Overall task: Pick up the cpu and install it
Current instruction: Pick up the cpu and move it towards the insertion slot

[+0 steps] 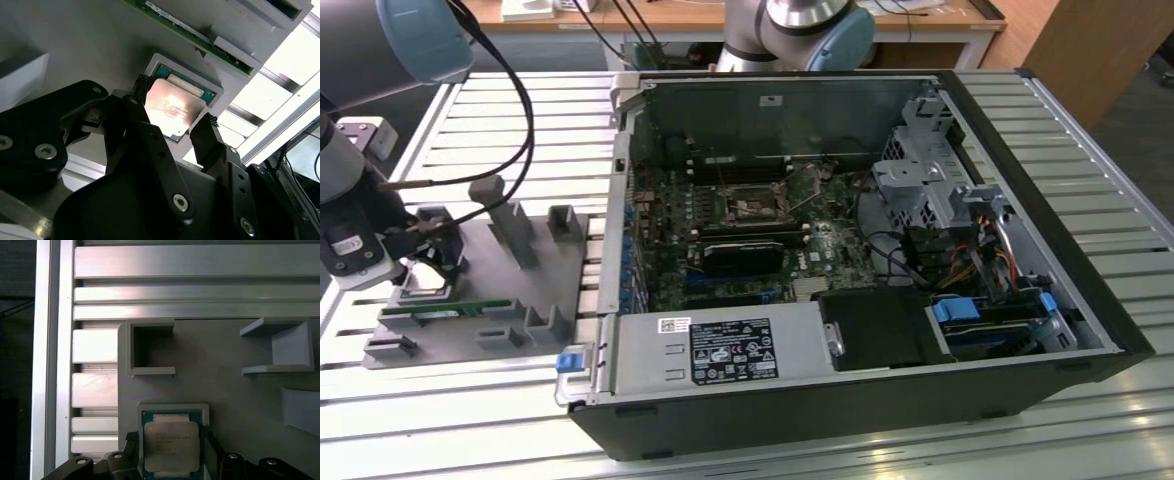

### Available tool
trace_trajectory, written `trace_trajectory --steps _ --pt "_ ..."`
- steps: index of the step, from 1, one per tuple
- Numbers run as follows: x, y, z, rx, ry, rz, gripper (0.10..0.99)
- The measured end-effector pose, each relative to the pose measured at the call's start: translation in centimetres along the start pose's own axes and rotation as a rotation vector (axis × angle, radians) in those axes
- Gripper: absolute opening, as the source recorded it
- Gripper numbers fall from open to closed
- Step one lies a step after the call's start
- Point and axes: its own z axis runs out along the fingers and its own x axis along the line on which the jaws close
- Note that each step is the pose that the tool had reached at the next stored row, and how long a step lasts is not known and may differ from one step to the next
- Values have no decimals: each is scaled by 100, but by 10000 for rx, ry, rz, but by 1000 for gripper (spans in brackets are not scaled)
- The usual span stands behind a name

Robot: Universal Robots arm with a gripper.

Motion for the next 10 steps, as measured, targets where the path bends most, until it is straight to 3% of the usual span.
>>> trace_trajectory --steps 6,7,10 --pt "0 0 9 -7 0 0 612" --pt "0 0 9 -8 0 0 545" --pt "0 0 10 -9 -1 0 541"
